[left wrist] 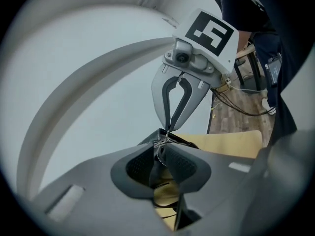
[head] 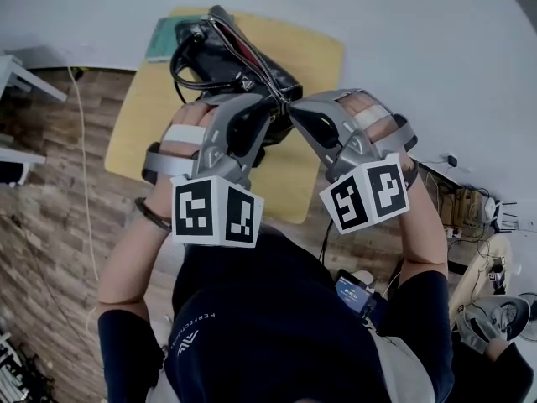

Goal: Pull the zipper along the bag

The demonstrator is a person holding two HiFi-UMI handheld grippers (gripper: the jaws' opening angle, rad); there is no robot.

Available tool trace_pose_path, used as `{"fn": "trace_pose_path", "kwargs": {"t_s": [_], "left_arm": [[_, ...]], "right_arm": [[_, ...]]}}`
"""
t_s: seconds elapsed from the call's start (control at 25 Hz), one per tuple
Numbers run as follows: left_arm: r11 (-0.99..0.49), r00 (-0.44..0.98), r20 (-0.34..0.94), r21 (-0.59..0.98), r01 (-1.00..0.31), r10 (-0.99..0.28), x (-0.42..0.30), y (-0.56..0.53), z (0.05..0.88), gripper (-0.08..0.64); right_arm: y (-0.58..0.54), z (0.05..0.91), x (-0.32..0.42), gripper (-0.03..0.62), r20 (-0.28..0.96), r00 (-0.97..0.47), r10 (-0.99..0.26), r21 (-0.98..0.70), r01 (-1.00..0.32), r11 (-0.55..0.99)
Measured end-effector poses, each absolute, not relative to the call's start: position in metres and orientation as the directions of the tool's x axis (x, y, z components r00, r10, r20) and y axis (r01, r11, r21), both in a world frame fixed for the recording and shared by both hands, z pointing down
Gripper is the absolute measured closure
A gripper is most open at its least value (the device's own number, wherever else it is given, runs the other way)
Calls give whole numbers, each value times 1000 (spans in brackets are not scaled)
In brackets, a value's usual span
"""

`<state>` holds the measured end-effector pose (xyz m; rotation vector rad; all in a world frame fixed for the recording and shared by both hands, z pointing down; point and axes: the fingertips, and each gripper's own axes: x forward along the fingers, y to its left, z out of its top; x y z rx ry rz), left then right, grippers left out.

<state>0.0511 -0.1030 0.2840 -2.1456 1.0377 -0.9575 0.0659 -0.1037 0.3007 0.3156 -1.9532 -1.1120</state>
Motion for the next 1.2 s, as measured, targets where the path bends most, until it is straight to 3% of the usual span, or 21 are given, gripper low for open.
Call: {"fn": "trace_pose_path", "kwargs": {"t_s": [0.4,1.2], "left_arm": [[-610,568,316,-647,-456,-760,52,-90,284,524],[-678,645,302,-563,-473,-702,51,-91,283,537]], "right_arm": [[-101,300,63,580,576,-609,-545,797,270,540],[-112,288,51,578,552,-633,-543,823,309,476]]}}
